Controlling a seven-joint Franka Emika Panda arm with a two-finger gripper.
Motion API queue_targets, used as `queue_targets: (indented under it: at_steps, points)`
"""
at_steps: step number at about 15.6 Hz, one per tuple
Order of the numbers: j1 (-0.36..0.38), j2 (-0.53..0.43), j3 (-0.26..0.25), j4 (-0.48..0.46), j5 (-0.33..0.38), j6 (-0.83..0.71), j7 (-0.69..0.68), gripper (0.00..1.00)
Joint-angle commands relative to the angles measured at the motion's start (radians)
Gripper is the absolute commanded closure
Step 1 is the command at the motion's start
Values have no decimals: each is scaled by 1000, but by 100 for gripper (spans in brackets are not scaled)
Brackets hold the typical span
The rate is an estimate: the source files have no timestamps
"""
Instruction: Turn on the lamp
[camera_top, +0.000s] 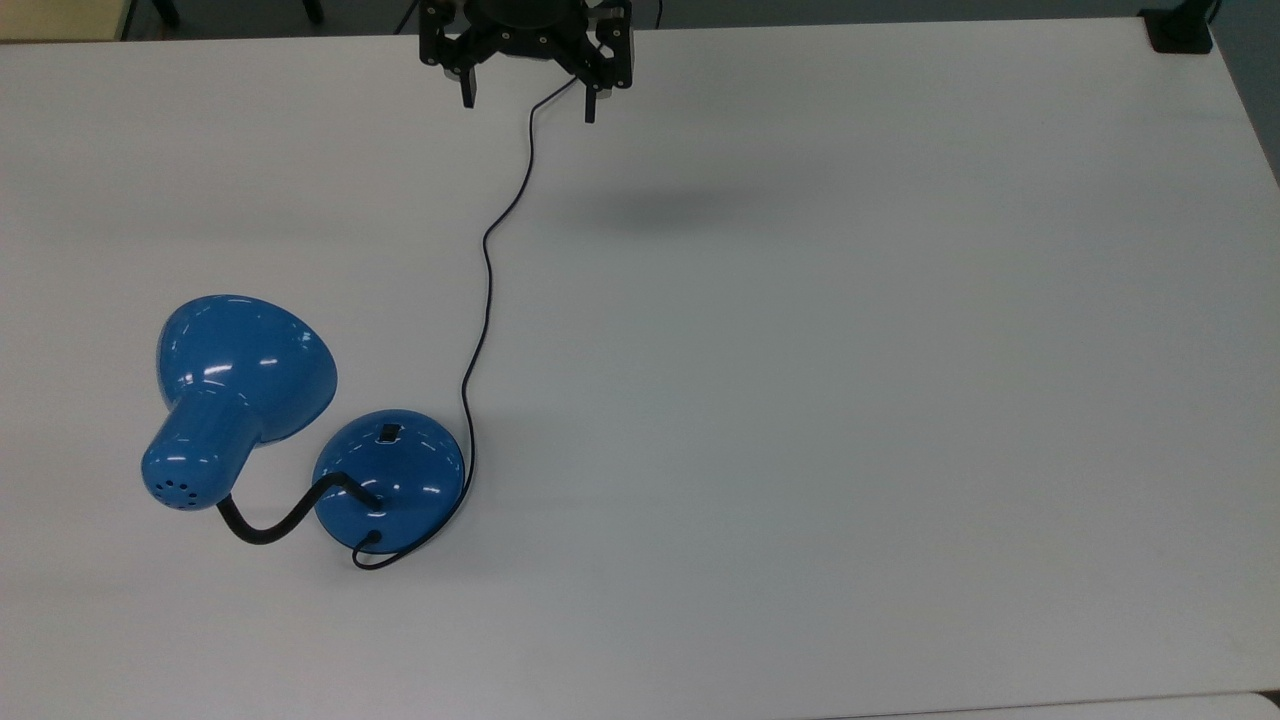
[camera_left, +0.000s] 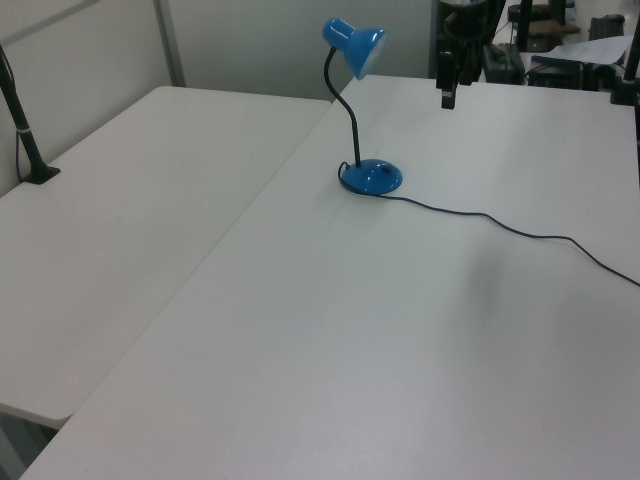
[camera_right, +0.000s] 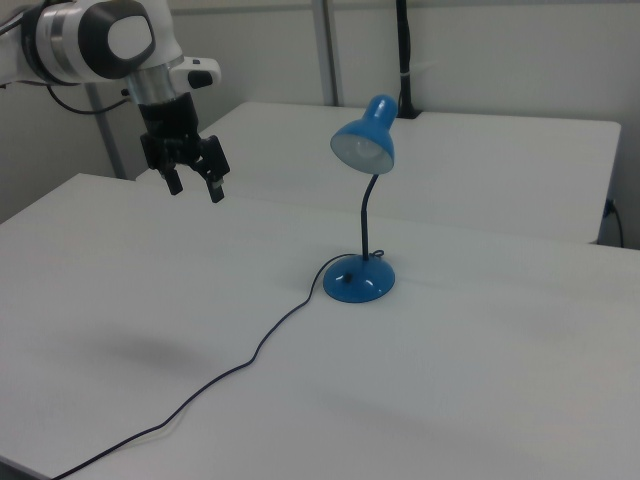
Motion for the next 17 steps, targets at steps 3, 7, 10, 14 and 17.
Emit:
queue_targets:
  at_steps: [3,7,10,14,17]
  points:
    - [4,-8,-4,4,2,-26,7,0]
    - [6,-6,-3,3,2,-28,7,0]
    - [6,-6,-3,3,2,-26,6,0]
    - [6,-6,-3,1,0,-28,4,2]
    - [6,-5,-3,0,0,-28,-33,70]
